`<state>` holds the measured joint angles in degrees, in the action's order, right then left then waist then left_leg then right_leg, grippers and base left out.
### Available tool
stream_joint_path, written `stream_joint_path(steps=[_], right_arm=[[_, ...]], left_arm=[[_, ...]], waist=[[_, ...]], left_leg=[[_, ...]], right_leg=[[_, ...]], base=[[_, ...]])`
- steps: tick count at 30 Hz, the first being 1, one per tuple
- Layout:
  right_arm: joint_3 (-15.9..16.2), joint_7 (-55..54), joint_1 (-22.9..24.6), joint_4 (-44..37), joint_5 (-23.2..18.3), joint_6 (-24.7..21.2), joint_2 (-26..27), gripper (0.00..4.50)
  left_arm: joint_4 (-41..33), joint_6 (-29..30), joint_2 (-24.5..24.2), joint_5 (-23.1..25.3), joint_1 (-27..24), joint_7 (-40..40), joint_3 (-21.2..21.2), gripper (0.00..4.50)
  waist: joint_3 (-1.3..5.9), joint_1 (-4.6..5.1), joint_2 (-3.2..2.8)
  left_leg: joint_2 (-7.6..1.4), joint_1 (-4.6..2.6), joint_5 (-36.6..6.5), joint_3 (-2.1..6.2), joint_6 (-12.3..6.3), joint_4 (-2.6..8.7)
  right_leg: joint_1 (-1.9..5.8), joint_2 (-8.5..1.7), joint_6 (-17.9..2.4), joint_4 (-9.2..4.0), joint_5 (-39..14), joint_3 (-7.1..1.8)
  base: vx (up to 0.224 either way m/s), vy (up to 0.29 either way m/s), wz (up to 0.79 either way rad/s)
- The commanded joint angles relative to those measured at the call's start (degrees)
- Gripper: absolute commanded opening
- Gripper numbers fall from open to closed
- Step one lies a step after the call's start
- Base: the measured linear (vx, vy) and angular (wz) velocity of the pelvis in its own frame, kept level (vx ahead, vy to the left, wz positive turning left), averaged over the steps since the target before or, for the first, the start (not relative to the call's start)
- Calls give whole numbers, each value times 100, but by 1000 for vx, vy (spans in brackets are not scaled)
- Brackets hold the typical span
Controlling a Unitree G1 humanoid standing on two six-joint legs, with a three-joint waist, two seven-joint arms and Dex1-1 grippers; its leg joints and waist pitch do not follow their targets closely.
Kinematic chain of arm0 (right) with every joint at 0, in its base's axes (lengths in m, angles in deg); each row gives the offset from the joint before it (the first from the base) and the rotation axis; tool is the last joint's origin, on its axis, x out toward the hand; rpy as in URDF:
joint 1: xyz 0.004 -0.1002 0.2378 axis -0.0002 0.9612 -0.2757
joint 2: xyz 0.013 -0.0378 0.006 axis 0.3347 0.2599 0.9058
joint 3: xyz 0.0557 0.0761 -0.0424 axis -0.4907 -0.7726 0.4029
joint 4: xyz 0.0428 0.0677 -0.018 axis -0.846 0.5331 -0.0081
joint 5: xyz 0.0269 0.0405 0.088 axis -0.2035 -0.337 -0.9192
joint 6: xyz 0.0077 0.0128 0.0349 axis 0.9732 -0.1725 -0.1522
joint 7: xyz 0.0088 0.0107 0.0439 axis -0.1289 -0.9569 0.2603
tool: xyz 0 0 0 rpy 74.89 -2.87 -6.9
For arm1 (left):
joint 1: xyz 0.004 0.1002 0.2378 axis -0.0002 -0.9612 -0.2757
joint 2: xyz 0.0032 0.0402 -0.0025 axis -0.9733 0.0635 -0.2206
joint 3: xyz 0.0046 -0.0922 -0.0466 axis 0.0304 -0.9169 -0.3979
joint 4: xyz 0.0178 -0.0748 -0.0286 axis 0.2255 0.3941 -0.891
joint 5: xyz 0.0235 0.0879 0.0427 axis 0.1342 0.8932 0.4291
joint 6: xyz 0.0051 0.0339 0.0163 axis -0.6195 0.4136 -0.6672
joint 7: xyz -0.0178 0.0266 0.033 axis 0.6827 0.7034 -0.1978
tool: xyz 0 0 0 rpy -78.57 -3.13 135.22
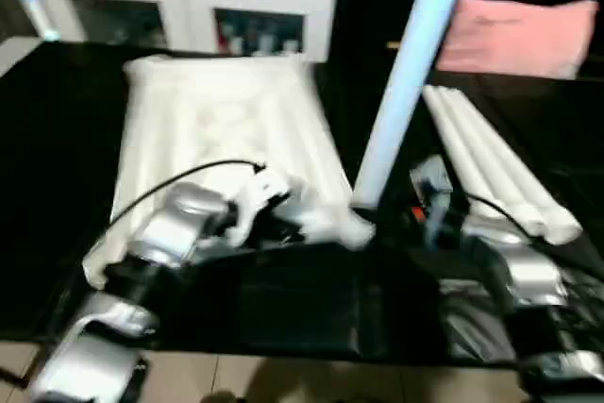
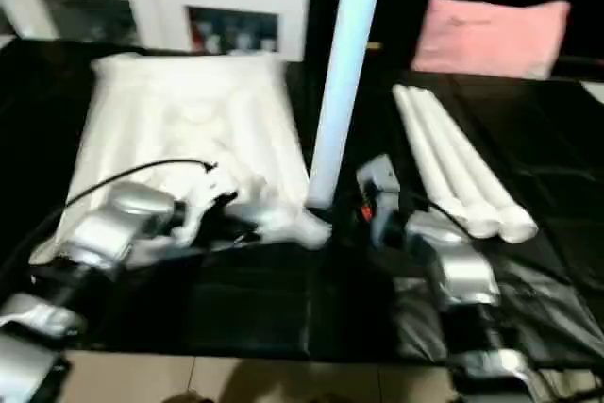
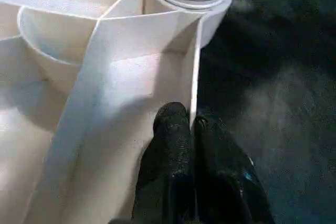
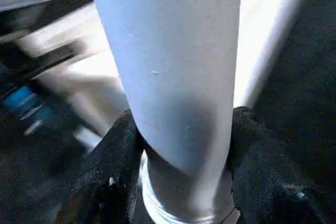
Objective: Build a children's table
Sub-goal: Rotate leg to tighten
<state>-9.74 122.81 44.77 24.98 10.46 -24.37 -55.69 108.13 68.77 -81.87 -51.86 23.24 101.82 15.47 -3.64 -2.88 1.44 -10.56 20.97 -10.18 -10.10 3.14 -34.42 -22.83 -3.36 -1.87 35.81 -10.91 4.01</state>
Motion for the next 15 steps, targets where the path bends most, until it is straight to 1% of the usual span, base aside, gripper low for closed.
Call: stream_joint_path(steps=[1,2,3,4,5,7,8,9,10,12,13,14,15], right_arm=[[206,-722,-64,378,140,-275,470,204],[153,-1171,-180,584,225,-210,656,203],[95,-1572,-299,793,280,-112,827,202],[46,-1893,-412,985,307,-30,972,202],[-25,-2182,-506,1113,341,23,1118,202],[-74,-2423,-589,1217,387,57,1225,202],[-220,-2825,-720,1366,420,78,1376,202],[-229,-2903,-743,1386,457,103,1398,202],[-231,-2973,-750,1400,504,128,1417,202],[-180,-2973,-719,1370,590,176,1419,270],[-180,-2973,-719,1370,590,176,1419,270],[-158,-2995,-723,1411,622,237,1425,273],[-30,-3003,-647,1382,768,445,1359,280]], left_arm=[[-91,110,405,-185,357,-645,-390,0],[-26,113,586,-175,430,-957,-471,0],[54,107,761,-178,503,-1244,-547,0],[142,72,907,-177,568,-1502,-615,0],[188,74,1038,-144,620,-1791,-681,0],[216,62,1116,-88,657,-1976,-688,0],[242,108,1214,-34,702,-2195,-705,0],[246,101,1199,32,710,-2227,-638,0],[252,118,1199,58,711,-2256,-616,0],[271,117,1165,89,710,-2218,-570,0],[271,117,1165,89,710,-2218,-570,0],[303,109,1164,96,719,-2216,-564,0],[335,24,1119,105,689,-2114,-510,0]], waist=[[394,-38,-1],[404,-6,-9],[406,11,-13],[410,8,-42],[420,23,-30],[440,6,-32],[449,11,-38],[459,14,-27],[459,4,-37],[459,0,-39],[457,-4,-53],[452,-1,-50],[445,5,-38]], left_leg=[[-217,-41,-1058,96,-59,374],[-214,-19,-1007,103,-47,378],[-207,-33,-1001,96,-29,374],[-212,-41,-1011,104,-22,374],[-217,-34,-979,96,-36,368],[-217,-21,-819,97,-130,370],[-215,-11,-707,91,-188,371],[-219,-12,-633,94,-220,373],[-221,-13,-583,89,-270,369],[-222,-13,-555,85,-323,374],[-227,-17,-564,87,-331,376],[-232,-21,-600,85,-338,378],[-229,-14,-655,82,-324,382]], right_leg=[[279,-505,-910,-581,-1977,-296],[290,-498,-931,-571,-1855,-289],[273,-482,-958,-569,-1772,-287],[282,-490,-975,-565,-1718,-289],[290,-486,-1036,-549,-1517,-296],[317,-480,-1081,-515,-1155,-296],[326,-473,-1130,-493,-880,-300],[336,-471,-1188,-470,-675,-296],[343,-475,-1226,-455,-522,-296],[353,-478,-1248,-456,-423,-295],[352,-482,-1255,-454,-411,-294],[350,-484,-1265,-462,-422,-296],[355,-488,-1266,-477,-504,-294]], base=[[0,0,0],[0,0,0],[0,0,0],[0,0,0],[0,0,0],[0,0,0],[0,0,0],[0,0,0],[0,0,0],[0,0,0],[0,0,0],[0,0,0],[0,0,0]])
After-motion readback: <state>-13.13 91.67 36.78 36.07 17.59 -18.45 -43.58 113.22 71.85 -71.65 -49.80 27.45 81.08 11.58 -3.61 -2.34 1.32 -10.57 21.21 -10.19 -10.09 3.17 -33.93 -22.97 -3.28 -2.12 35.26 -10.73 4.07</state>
